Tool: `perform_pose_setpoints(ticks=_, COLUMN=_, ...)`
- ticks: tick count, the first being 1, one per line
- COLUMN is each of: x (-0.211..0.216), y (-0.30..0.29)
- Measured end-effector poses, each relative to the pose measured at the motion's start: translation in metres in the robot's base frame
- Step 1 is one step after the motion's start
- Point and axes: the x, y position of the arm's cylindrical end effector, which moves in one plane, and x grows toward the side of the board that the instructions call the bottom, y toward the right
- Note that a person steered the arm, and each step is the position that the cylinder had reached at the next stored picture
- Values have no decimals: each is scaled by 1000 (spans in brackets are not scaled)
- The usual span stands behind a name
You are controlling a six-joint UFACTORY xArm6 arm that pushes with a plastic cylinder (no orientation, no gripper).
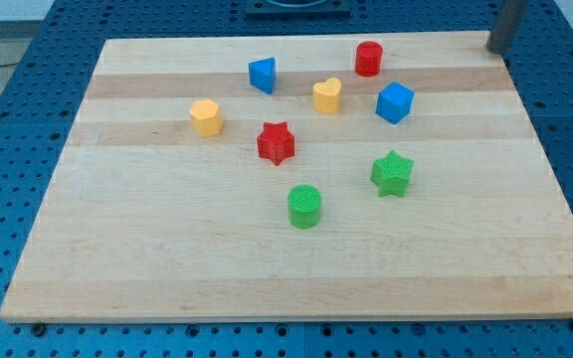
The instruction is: Move the red circle into the blue triangle
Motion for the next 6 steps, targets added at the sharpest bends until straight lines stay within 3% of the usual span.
perform_pose_setpoints(ticks=3, x=7, y=-156)
perform_pose_setpoints(ticks=6, x=24, y=-254)
